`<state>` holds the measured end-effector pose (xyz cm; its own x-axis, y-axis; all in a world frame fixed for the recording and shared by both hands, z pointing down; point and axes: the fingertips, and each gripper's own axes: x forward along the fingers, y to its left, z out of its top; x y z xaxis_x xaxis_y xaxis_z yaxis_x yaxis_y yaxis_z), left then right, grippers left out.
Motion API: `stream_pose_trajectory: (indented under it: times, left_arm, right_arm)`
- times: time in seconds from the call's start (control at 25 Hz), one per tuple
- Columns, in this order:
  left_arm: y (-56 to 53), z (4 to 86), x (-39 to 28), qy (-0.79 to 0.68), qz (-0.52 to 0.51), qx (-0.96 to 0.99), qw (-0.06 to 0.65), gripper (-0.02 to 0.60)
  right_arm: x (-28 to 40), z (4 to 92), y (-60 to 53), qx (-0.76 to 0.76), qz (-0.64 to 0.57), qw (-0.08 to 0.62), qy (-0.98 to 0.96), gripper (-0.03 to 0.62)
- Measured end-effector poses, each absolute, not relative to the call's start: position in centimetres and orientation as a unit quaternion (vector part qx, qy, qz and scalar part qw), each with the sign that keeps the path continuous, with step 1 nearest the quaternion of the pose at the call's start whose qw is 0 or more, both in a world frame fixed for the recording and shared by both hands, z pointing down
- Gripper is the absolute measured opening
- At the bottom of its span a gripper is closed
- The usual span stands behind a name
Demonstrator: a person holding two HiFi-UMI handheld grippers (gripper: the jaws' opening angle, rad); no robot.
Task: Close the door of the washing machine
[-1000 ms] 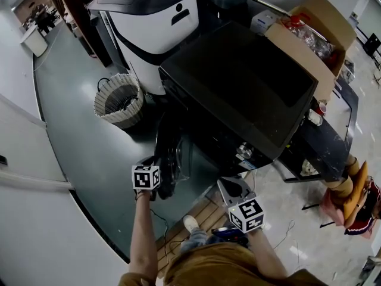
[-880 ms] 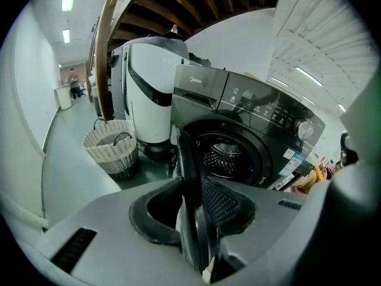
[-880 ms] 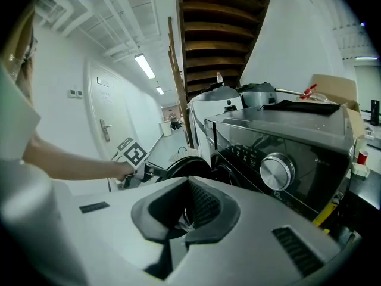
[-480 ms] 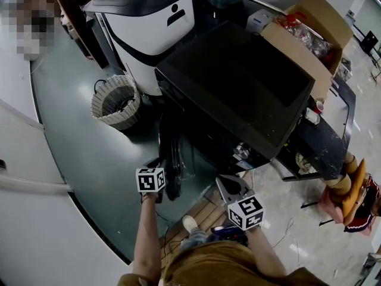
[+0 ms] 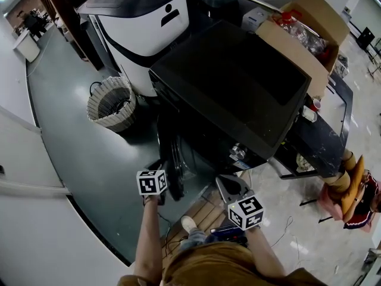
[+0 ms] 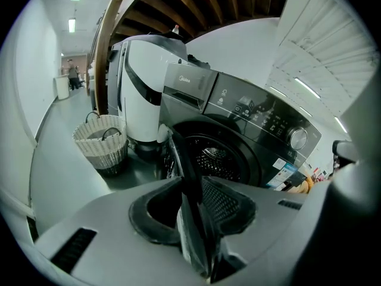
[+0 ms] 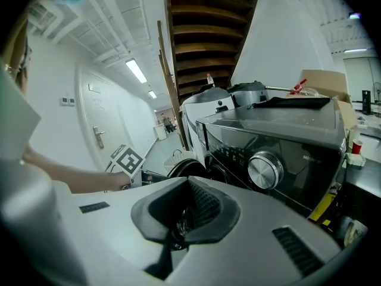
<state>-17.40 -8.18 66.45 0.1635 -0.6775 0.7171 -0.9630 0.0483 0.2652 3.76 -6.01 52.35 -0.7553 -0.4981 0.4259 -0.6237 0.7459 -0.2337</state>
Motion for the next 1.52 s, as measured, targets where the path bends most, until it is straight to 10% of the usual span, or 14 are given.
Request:
stream_pose_trajectory:
  times: [1.52]
  left_arm:
    - [-13.5, 66.4, -9.8, -0.588, 0.077, 0.681, 0.431, 0.127]
  right_arm:
    - [9.9, 52.8, -8.6, 0.370, 0.146, 0.211, -0.893, 0.012]
